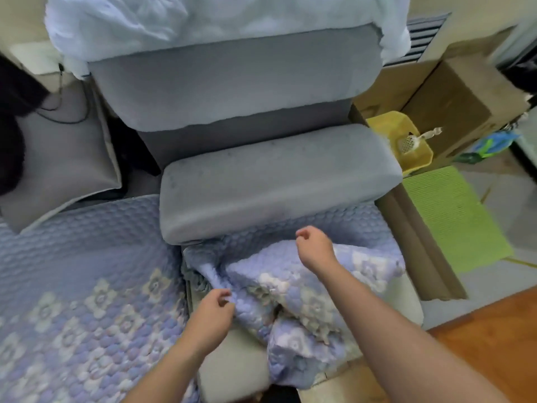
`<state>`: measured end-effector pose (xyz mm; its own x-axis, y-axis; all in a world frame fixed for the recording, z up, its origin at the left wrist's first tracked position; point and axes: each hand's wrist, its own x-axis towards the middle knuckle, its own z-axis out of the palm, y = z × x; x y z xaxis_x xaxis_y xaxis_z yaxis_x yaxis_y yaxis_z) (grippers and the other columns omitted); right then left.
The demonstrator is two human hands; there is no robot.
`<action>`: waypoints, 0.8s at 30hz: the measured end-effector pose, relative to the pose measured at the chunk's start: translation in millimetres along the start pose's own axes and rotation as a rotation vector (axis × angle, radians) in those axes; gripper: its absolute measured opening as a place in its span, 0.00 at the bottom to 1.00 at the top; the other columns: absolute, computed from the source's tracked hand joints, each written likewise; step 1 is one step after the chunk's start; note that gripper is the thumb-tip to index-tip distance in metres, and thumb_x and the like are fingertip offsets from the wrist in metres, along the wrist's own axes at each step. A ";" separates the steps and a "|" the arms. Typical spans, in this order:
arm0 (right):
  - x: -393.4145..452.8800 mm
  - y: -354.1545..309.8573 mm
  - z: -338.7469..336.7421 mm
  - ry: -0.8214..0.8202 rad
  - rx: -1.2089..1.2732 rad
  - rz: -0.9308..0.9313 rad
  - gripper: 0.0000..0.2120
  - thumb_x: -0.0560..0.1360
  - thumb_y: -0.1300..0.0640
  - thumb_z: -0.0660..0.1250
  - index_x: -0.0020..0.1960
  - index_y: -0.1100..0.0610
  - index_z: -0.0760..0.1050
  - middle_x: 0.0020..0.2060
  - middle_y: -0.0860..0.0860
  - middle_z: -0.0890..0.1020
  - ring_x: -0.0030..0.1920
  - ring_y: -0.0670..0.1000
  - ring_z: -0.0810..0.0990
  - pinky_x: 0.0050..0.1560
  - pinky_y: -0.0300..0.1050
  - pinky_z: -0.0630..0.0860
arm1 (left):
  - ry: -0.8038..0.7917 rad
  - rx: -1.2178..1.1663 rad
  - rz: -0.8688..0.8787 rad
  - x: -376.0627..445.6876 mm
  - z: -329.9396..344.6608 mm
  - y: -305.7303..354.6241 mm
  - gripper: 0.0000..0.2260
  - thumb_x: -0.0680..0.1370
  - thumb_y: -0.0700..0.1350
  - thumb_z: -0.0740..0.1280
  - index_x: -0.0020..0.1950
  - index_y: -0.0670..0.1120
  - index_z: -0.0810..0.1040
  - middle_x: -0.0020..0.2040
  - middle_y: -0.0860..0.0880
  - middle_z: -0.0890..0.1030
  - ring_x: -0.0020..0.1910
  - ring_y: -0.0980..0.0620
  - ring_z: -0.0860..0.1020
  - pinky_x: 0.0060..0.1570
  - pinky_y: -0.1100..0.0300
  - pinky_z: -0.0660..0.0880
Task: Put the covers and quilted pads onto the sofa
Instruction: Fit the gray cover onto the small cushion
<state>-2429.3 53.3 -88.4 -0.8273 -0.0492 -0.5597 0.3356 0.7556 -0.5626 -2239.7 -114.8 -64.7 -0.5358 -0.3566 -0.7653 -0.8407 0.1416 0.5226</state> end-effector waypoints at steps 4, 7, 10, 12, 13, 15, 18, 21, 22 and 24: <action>93.1 -0.5 -91.8 0.260 -0.089 -0.068 0.20 0.77 0.60 0.62 0.68 0.58 0.72 0.67 0.60 0.71 0.65 0.63 0.73 0.66 0.50 0.68 | 0.146 0.173 0.131 39.6 1.7 49.6 0.19 0.80 0.40 0.63 0.71 0.48 0.72 0.64 0.46 0.77 0.48 0.51 0.77 0.48 0.57 0.68; 174.3 11.7 -152.0 0.411 -0.144 0.025 0.25 0.77 0.56 0.62 0.73 0.60 0.66 0.73 0.61 0.64 0.72 0.63 0.63 0.71 0.53 0.62 | 0.190 0.268 0.110 74.8 7.5 61.1 0.24 0.79 0.42 0.63 0.76 0.48 0.68 0.69 0.42 0.73 0.45 0.54 0.74 0.49 0.58 0.67; 240.3 24.8 -184.4 0.465 -0.082 0.144 0.32 0.78 0.48 0.60 0.78 0.59 0.58 0.78 0.58 0.58 0.77 0.60 0.55 0.75 0.55 0.56 | 0.192 0.302 0.047 102.8 20.9 61.1 0.26 0.79 0.42 0.62 0.77 0.48 0.65 0.70 0.42 0.72 0.48 0.52 0.76 0.49 0.56 0.70; 271.9 37.5 -194.3 0.428 -0.033 0.214 0.33 0.79 0.47 0.58 0.80 0.59 0.54 0.78 0.58 0.58 0.78 0.60 0.55 0.75 0.55 0.56 | 0.195 0.296 -0.001 114.5 31.6 59.5 0.26 0.80 0.43 0.62 0.78 0.49 0.63 0.67 0.43 0.72 0.42 0.54 0.77 0.43 0.57 0.73; 283.0 43.4 -196.5 0.398 0.010 0.234 0.34 0.79 0.46 0.58 0.80 0.59 0.54 0.78 0.58 0.60 0.77 0.61 0.58 0.75 0.55 0.57 | 0.191 0.289 -0.018 117.9 37.9 58.4 0.26 0.80 0.43 0.62 0.79 0.48 0.62 0.64 0.44 0.73 0.38 0.57 0.75 0.39 0.59 0.72; 294.8 51.6 -196.0 0.322 0.093 0.249 0.34 0.78 0.43 0.57 0.79 0.59 0.58 0.76 0.61 0.65 0.74 0.63 0.64 0.73 0.53 0.61 | 0.189 0.273 -0.057 120.9 50.2 57.3 0.27 0.81 0.41 0.62 0.79 0.47 0.61 0.54 0.48 0.73 0.35 0.58 0.73 0.36 0.62 0.71; 281.6 49.5 -191.4 0.342 0.113 0.258 0.39 0.73 0.34 0.54 0.75 0.60 0.66 0.71 0.61 0.71 0.70 0.65 0.70 0.71 0.58 0.66 | 0.221 0.255 -0.068 119.1 60.0 62.5 0.26 0.80 0.40 0.62 0.78 0.46 0.62 0.52 0.49 0.74 0.40 0.48 0.80 0.38 0.57 0.74; 212.9 48.5 -188.4 0.422 0.106 0.247 0.34 0.77 0.34 0.52 0.66 0.59 0.74 0.64 0.61 0.77 0.64 0.64 0.75 0.65 0.57 0.69 | 0.337 0.211 0.087 105.4 66.2 86.4 0.23 0.80 0.39 0.62 0.76 0.47 0.68 0.67 0.46 0.74 0.54 0.51 0.75 0.53 0.56 0.70; 181.7 54.1 -185.6 0.432 0.113 0.209 0.28 0.78 0.37 0.52 0.61 0.57 0.78 0.60 0.61 0.80 0.61 0.64 0.76 0.61 0.56 0.70 | 0.421 0.200 0.187 98.2 67.7 97.6 0.21 0.80 0.39 0.62 0.73 0.47 0.70 0.66 0.47 0.74 0.55 0.52 0.74 0.55 0.55 0.69; 116.6 70.1 -181.4 0.473 0.138 0.157 0.22 0.80 0.42 0.55 0.43 0.58 0.78 0.45 0.61 0.81 0.51 0.64 0.77 0.53 0.55 0.72 | 0.608 0.182 0.370 85.1 67.7 121.8 0.17 0.79 0.38 0.62 0.68 0.48 0.74 0.61 0.50 0.75 0.55 0.52 0.74 0.53 0.54 0.70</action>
<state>-2583.9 219.1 -82.7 -0.8646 0.3828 -0.3255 0.5022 0.6353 -0.5867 -2393.0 -65.4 -91.6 -0.6933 -0.6979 -0.1797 -0.6414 0.4838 0.5954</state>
